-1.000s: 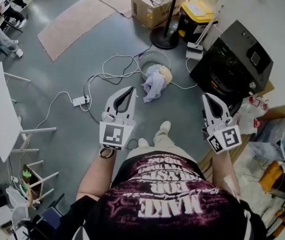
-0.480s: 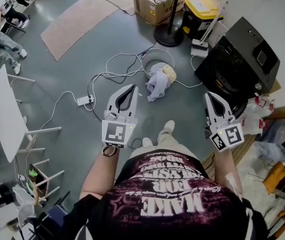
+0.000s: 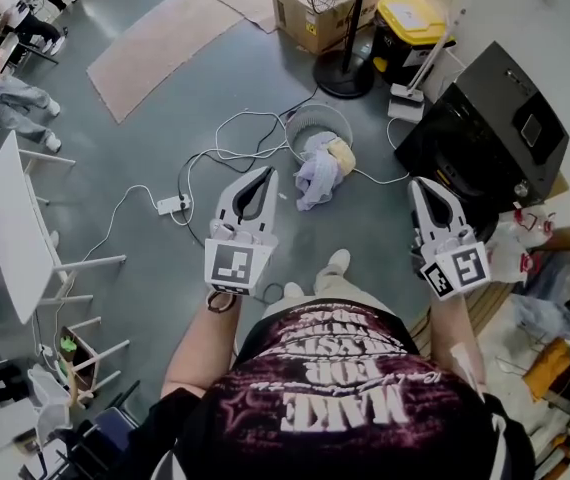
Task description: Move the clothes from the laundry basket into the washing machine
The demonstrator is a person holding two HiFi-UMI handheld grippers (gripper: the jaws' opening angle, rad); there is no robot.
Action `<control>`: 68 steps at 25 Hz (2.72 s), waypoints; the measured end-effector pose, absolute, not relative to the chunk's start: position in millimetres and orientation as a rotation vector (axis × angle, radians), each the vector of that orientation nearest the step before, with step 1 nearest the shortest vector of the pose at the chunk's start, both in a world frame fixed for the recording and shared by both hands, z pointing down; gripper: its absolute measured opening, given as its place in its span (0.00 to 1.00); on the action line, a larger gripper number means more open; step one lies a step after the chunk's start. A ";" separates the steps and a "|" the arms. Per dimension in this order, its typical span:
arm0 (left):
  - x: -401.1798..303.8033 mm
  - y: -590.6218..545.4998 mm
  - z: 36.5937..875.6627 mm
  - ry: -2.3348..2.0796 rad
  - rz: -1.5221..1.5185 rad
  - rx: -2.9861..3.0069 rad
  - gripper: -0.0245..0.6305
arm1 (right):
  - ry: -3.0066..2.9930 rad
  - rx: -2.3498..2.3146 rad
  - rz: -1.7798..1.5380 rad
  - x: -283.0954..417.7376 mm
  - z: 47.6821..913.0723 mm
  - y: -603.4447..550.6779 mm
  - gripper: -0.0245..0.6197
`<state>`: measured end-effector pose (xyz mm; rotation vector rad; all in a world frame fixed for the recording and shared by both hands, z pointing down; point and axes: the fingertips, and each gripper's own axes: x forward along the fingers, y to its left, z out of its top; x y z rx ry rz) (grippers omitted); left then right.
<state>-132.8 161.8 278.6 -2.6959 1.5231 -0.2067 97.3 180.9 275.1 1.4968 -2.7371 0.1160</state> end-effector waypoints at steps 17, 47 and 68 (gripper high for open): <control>-89.5 89.2 280.0 1.572 -0.226 -2.664 0.04 | -2.796 1.426 0.126 135.7 278.9 99.8 0.04; -103.8 41.7 280.0 1.575 -0.254 -2.651 0.04 | -2.807 1.360 0.144 117.2 289.6 50.2 0.04; -158.5 -64.4 290.9 1.393 -0.236 -2.768 0.04 | -2.704 1.533 0.131 53.5 287.5 -33.6 0.04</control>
